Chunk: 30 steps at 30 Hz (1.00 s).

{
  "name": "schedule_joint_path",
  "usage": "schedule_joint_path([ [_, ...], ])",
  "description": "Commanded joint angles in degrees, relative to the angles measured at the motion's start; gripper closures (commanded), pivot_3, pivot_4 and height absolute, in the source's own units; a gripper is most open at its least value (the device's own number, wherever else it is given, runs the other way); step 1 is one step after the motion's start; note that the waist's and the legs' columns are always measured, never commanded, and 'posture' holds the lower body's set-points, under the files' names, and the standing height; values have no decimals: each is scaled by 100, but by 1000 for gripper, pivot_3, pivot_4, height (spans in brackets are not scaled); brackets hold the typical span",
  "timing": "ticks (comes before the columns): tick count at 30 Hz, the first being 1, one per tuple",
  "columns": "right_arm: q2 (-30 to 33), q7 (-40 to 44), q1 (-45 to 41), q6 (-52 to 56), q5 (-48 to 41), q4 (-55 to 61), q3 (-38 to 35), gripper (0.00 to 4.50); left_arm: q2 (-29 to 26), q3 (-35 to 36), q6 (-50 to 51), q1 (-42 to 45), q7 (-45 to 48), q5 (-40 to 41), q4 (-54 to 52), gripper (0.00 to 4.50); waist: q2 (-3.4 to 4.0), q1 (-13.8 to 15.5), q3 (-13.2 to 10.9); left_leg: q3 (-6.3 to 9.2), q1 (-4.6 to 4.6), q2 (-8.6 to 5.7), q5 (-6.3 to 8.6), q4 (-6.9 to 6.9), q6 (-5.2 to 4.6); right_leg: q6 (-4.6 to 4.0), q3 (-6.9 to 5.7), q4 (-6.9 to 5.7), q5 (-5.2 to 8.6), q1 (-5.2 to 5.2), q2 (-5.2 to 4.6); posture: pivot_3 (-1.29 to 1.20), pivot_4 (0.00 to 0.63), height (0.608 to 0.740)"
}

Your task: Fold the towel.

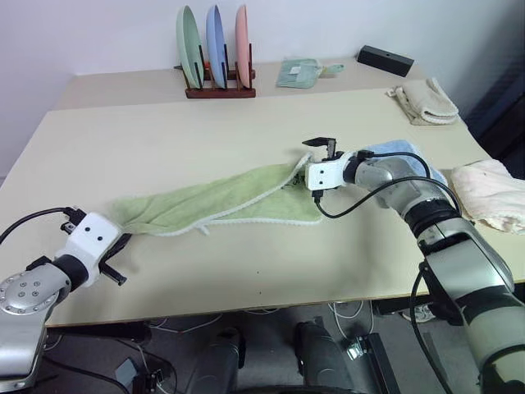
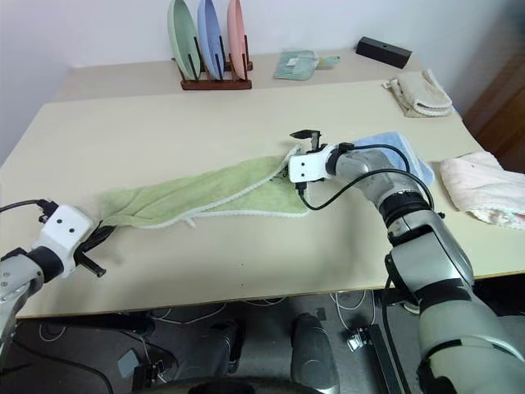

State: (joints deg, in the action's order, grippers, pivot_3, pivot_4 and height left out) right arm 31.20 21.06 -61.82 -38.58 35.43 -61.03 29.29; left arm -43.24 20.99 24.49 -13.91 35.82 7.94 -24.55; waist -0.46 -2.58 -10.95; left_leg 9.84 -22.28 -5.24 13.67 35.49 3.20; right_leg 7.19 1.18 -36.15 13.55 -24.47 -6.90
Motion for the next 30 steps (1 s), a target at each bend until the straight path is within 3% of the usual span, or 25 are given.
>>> schedule_joint_path([
  [1,-83,-433,-416,-65,330,-387,166,876,56,54,-165,-150,-36,-76,-63,4500,0,-11,0,-3,1,1,0,-4,1,-2,4,0,-1,-2,2,0,150,740],
  [8,-90,-981,-544,-123,447,-653,160,4399,222,89,-555,-385,-36,-134,159,4500,0,-2,0,-10,10,7,-3,-23,5,-5,14,0,-3,-8,8,0,150,740],
  [13,63,-1029,-463,-253,250,-485,-51,4459,237,132,-677,-234,5,-42,352,4500,0,-3,0,-11,11,7,-4,-24,7,-7,15,0,-4,-8,9,0,150,740],
  [19,332,-878,-625,-202,22,-305,-323,4459,116,68,-704,787,10,118,969,4500,-2,13,1,-11,13,7,-6,-23,11,-7,15,-1,-6,-6,10,0,150,740],
  [24,609,-1345,-1738,411,38,-554,-591,4459,-205,-95,-1278,3841,-676,-176,2910,4500,-11,26,-19,0,5,8,-24,-21,37,-7,8,-10,-32,-17,17,0,150,740],
  [30,832,-1226,-2438,450,-161,-601,-831,4459,-548,-33,-1774,5957,-1060,-166,4579,4500,-24,-136,-7,-27,-8,14,-35,-41,65,5,13,7,-53,-48,13,0,150,740],
])
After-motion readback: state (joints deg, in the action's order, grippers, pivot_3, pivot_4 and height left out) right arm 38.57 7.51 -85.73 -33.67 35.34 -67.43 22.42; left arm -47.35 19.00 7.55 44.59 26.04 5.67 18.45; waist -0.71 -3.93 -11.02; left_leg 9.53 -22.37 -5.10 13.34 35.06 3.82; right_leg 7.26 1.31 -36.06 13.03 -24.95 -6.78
